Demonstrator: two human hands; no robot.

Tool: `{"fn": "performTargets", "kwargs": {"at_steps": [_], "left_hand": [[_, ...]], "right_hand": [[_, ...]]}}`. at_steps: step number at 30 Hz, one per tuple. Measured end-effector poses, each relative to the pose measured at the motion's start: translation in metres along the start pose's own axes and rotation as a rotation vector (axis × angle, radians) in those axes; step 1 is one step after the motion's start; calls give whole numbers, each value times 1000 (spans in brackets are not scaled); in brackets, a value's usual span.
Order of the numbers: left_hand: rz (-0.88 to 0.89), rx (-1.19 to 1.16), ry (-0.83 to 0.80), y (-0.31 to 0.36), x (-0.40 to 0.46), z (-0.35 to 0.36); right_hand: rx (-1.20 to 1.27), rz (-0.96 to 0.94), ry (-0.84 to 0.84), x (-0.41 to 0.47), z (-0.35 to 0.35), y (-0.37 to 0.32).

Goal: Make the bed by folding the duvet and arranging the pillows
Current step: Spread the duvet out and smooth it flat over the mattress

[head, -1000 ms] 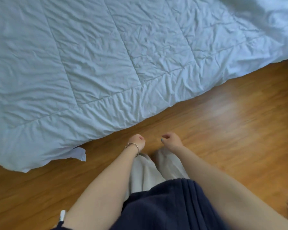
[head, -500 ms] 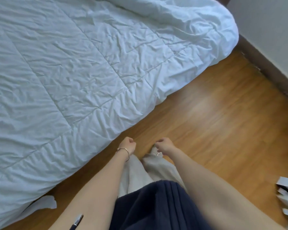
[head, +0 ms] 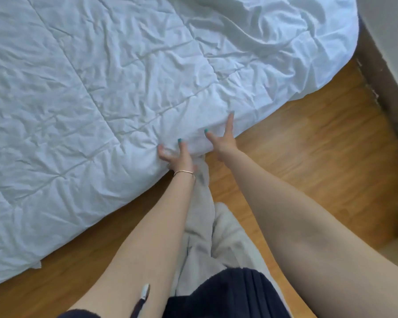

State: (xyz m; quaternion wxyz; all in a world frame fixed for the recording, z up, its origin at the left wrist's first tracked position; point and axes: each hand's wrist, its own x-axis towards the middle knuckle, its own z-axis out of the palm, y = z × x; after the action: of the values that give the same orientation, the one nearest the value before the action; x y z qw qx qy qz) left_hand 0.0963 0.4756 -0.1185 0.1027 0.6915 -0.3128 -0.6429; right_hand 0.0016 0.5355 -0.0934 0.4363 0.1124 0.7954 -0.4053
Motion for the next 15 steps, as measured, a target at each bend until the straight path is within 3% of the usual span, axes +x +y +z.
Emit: {"fn": "performTargets", "kwargs": {"at_steps": [3,5,9,12,15], "left_hand": [[63,-133,319,5,26,27],[193,24,386,0,15,33],[224,428,304,-36,-22,11],[65,684,229,-42,-28,12],[-41,916,29,-46,-43,39]], "right_hand": [[207,82,117,37,0,-18],[232,71,175,41,-5,-23],[92,-37,178,-2,-17,12],[-187,14,-38,-9,-40,43],[-556,158,-286,8,-83,59]]}}
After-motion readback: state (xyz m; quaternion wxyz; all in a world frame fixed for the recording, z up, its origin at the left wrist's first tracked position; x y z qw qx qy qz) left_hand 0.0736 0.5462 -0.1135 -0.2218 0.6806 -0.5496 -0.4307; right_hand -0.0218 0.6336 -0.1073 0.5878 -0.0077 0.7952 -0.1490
